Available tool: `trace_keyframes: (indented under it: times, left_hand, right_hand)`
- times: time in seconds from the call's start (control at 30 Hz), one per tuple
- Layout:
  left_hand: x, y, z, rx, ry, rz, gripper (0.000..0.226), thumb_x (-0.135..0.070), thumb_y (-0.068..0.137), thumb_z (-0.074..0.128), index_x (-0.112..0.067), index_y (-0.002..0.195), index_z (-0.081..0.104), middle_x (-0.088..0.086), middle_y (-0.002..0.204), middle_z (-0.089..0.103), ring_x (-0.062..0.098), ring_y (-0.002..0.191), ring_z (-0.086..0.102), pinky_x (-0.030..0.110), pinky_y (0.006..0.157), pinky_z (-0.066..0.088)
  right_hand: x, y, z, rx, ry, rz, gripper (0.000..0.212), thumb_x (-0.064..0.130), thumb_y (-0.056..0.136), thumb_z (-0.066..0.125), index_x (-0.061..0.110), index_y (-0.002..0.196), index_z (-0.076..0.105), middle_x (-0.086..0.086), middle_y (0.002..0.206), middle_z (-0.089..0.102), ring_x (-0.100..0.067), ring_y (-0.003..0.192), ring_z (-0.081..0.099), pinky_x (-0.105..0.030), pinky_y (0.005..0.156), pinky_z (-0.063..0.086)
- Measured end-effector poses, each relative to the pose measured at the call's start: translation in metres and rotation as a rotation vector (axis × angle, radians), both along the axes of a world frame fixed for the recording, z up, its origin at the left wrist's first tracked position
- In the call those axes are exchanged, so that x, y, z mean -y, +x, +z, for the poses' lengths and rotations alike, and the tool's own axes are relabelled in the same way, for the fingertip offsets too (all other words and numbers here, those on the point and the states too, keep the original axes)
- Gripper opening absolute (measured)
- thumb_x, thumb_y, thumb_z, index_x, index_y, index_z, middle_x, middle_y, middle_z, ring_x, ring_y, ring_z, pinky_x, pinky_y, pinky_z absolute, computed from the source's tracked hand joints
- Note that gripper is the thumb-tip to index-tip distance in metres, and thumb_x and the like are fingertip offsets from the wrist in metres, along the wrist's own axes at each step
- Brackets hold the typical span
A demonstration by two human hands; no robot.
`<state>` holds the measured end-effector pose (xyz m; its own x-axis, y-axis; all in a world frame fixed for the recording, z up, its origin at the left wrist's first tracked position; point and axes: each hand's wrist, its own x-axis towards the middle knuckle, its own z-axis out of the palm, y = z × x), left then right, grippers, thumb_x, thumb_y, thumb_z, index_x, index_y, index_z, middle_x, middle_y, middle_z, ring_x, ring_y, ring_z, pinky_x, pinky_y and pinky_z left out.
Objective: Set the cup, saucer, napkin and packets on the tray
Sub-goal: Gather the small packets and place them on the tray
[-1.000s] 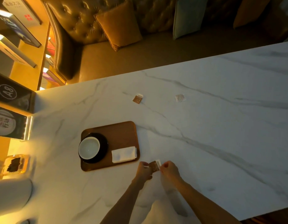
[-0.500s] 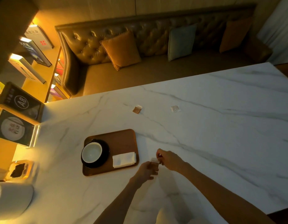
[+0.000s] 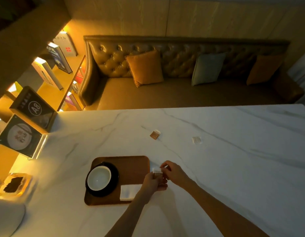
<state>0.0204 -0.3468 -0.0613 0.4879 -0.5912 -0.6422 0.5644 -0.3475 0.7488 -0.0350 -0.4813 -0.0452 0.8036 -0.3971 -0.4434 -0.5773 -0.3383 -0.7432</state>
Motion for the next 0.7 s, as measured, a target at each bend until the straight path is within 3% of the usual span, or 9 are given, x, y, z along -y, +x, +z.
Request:
trace_keyframes:
  times: [0.1,0.2,0.33,0.43,0.6,0.7]
  left_hand:
    - [0.023,0.039,-0.003,-0.003,0.02,0.06,0.015,0.003,0.095,0.049,-0.002,0.097,0.062,0.014,0.081,0.069,0.019,0.063,0.07,0.027,0.056,0.059]
    - [0.046,0.079,-0.014,-0.024,0.089,0.15,0.014,-0.008,0.097,0.052,0.001,0.105,0.06,0.014,0.082,0.068,0.02,0.064,0.068,0.029,0.057,0.06]
    - [0.067,0.122,-0.037,-0.034,0.124,0.214,0.015,-0.008,0.098,0.048,0.001,0.104,0.057,0.015,0.082,0.065,0.021,0.065,0.064,0.029,0.06,0.058]
    - [0.081,0.149,-0.056,-0.078,0.184,0.275,0.011,-0.007,0.099,0.046,0.0,0.102,0.054,0.016,0.083,0.061,0.021,0.064,0.06,0.029,0.058,0.054]
    - [0.1,0.183,-0.078,-0.149,0.214,0.34,0.017,-0.013,0.099,0.047,-0.011,0.083,0.051,0.014,0.083,0.061,0.02,0.068,0.061,0.03,0.063,0.056]
    - [0.104,0.194,-0.092,-0.145,0.217,0.297,0.009,-0.013,0.099,0.047,-0.009,0.096,0.054,0.016,0.09,0.065,0.022,0.074,0.064,0.034,0.071,0.059]
  right_hand:
    - [0.023,0.045,-0.004,-0.013,0.027,-0.022,0.016,0.015,0.094,0.052,0.01,0.106,0.062,-0.007,0.082,0.068,-0.017,0.064,0.064,-0.029,0.063,0.054]
    - [0.047,0.09,-0.018,-0.049,-0.018,-0.097,0.019,0.018,0.095,0.053,0.009,0.111,0.06,-0.008,0.095,0.067,-0.019,0.07,0.066,-0.024,0.063,0.054]
    - [0.08,0.139,-0.049,-0.185,-0.151,-0.199,0.023,0.023,0.093,0.055,0.004,0.099,0.066,-0.014,0.096,0.071,-0.029,0.087,0.07,-0.038,0.08,0.058]
    - [0.098,0.166,-0.074,-0.305,-0.153,-0.348,0.032,0.028,0.091,0.058,-0.001,0.098,0.069,-0.019,0.096,0.073,-0.033,0.09,0.07,-0.037,0.078,0.056]
    - [0.104,0.203,-0.111,-0.348,-0.051,-0.526,0.039,0.036,0.087,0.064,-0.003,0.09,0.069,-0.016,0.075,0.072,-0.024,0.057,0.065,-0.036,0.065,0.059]
    - [0.105,0.217,-0.129,-0.337,-0.014,-0.575,0.04,0.034,0.088,0.063,-0.004,0.098,0.069,-0.02,0.086,0.074,-0.029,0.068,0.07,-0.037,0.069,0.058]
